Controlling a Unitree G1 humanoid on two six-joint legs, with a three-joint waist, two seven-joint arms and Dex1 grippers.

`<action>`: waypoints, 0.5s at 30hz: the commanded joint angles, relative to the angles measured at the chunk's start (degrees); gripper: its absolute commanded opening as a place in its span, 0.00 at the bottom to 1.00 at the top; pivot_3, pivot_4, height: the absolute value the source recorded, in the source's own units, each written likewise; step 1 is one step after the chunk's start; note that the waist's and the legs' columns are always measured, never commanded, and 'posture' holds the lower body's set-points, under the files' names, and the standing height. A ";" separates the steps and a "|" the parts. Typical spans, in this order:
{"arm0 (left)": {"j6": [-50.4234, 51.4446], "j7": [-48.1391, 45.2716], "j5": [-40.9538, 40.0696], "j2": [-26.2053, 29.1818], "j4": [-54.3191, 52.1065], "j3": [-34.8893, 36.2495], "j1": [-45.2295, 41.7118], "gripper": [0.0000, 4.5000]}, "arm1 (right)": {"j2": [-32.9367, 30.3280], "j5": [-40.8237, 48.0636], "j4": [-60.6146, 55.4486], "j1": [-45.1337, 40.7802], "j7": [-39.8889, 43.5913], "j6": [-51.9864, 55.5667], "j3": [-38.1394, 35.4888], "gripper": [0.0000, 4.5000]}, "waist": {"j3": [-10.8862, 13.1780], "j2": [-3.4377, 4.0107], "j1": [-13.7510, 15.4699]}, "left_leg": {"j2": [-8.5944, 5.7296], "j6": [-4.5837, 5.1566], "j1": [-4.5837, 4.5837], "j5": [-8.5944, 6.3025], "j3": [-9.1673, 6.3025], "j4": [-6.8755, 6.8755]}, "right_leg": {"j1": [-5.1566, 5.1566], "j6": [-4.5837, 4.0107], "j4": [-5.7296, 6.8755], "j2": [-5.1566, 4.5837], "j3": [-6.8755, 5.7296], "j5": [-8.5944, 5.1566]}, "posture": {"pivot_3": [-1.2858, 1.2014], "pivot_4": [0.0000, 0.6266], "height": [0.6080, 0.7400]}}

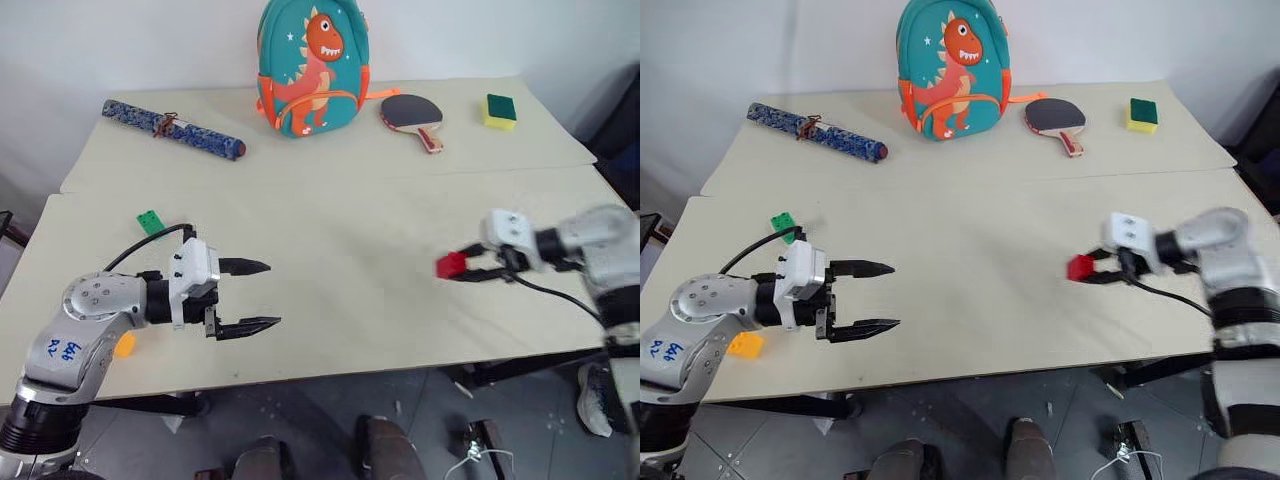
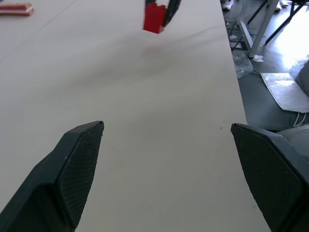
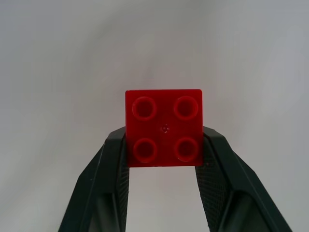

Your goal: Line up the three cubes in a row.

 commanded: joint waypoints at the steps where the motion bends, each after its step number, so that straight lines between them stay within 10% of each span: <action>1: -0.91 0.87 0.12 0.52 -2.25 1.93 0.71 1.00 | 2.54 0.79 -10.13 -1.77 1.90 13.77 3.44 0.33 | 0.00 0.00 0.69 | 0.00 -0.01 -0.03 -0.01 -0.01 0.00 | -0.02 0.00 0.02 0.00 -0.02 0.00 | 0.52 0.24 1.00; 15: -1.04 2.44 0.60 0.03 -3.88 1.81 2.11 1.00 | 12.87 -8.19 -11.86 -3.61 -8.47 23.85 13.21 0.33 | -0.01 -0.02 1.15 | -0.04 0.00 -0.25 -0.02 -0.12 0.00 | -0.12 0.00 -0.07 0.01 -0.21 0.00 | 0.52 0.24 1.00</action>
